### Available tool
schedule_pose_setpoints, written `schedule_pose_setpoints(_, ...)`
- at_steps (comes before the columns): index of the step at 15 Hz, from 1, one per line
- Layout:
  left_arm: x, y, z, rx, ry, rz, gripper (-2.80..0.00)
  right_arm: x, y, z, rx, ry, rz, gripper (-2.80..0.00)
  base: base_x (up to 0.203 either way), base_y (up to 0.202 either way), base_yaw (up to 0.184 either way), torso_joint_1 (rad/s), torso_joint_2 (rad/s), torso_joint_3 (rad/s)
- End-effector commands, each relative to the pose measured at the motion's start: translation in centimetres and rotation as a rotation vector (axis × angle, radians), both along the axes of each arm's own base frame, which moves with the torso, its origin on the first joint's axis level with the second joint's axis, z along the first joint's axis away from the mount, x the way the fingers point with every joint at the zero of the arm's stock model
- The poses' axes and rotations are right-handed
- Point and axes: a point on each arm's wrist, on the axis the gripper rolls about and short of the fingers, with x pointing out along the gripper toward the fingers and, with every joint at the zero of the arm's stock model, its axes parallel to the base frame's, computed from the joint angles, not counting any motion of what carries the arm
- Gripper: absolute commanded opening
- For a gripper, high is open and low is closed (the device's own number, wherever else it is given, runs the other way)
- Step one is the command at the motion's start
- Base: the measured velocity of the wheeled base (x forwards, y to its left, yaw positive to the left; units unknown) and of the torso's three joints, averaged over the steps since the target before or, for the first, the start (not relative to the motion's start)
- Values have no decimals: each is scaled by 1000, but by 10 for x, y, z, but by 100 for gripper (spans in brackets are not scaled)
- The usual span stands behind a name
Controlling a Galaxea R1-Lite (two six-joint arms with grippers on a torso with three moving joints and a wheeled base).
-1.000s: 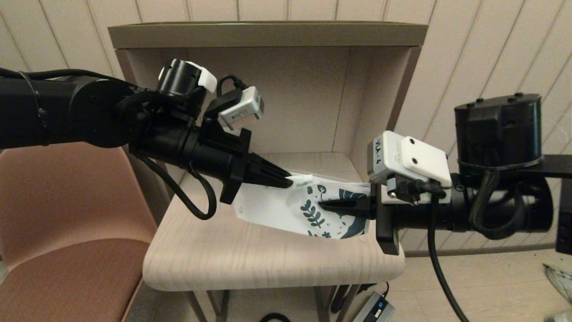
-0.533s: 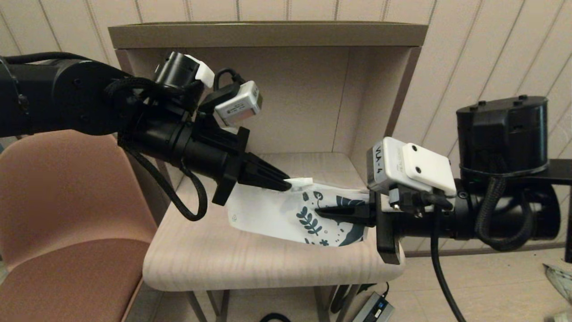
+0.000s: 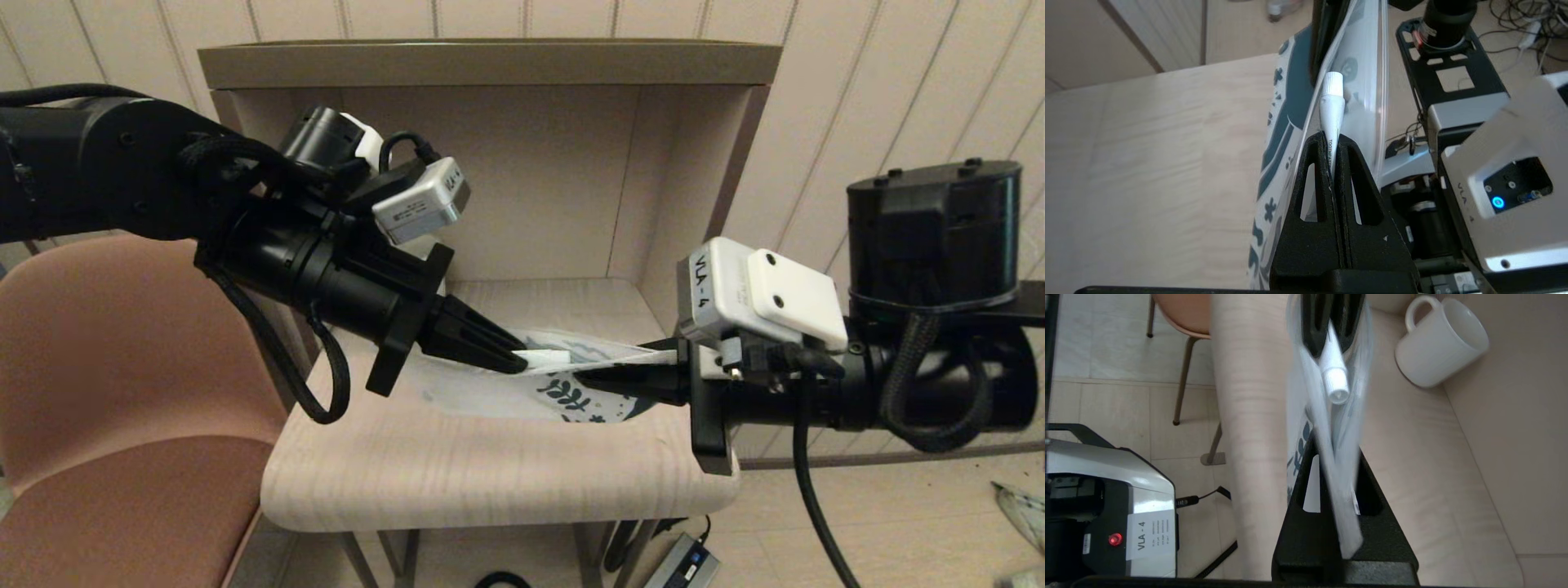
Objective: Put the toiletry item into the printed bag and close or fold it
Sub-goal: Place the toothpaste in the storage bag
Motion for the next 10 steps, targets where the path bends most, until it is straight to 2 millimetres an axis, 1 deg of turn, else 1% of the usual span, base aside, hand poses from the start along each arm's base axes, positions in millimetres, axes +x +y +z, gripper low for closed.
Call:
schedule_pose_setpoints(1,0,-1,3,-7,-12,-12,-280,-7,6,-6,-14,9,40,-280,0,0,0,0,0,0)
schedule_pose_setpoints(3,-1,-3,5,0,-3,-19,-280,-15,7,-5,-14,7,62,-280,0,0,0,0,0,0)
schedule_pose_setpoints(10,-4,-4,2,23,11,-37,-280,-13,4,0,-2,-7,49,-280,0,0,0,0,0,0)
